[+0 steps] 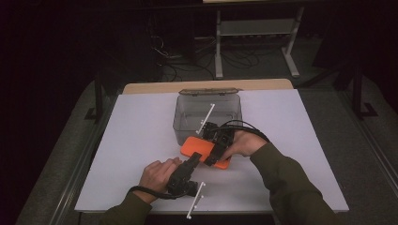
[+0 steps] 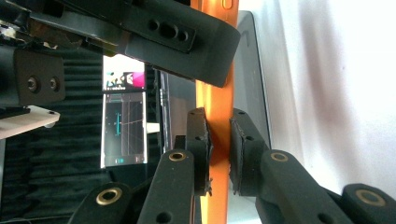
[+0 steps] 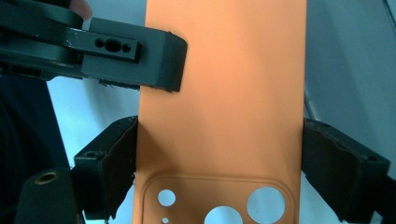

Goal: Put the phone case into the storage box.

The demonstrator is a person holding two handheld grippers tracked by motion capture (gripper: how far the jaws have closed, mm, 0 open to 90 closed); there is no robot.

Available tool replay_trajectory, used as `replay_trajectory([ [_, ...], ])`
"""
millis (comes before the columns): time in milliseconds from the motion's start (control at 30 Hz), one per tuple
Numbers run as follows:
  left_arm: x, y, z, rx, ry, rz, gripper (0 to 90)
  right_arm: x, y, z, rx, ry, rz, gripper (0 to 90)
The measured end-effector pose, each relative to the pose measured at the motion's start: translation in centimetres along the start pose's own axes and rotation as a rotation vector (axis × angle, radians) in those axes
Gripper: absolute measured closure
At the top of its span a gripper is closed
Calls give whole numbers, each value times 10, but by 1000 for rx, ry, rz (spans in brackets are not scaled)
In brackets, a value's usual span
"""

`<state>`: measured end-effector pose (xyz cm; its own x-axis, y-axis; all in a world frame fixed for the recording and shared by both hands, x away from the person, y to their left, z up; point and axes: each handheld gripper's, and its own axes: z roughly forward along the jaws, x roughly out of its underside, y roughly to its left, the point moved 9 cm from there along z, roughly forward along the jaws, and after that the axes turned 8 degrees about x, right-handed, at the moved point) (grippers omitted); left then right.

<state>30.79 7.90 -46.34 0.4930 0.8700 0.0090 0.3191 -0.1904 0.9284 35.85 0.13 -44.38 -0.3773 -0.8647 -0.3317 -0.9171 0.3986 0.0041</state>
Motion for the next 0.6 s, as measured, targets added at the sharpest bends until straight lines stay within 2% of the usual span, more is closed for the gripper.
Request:
replay_trajectory([
  [600, -2, 2, -3, 9, -17, -20, 804, -3, 2, -3, -23, -40, -7, 147],
])
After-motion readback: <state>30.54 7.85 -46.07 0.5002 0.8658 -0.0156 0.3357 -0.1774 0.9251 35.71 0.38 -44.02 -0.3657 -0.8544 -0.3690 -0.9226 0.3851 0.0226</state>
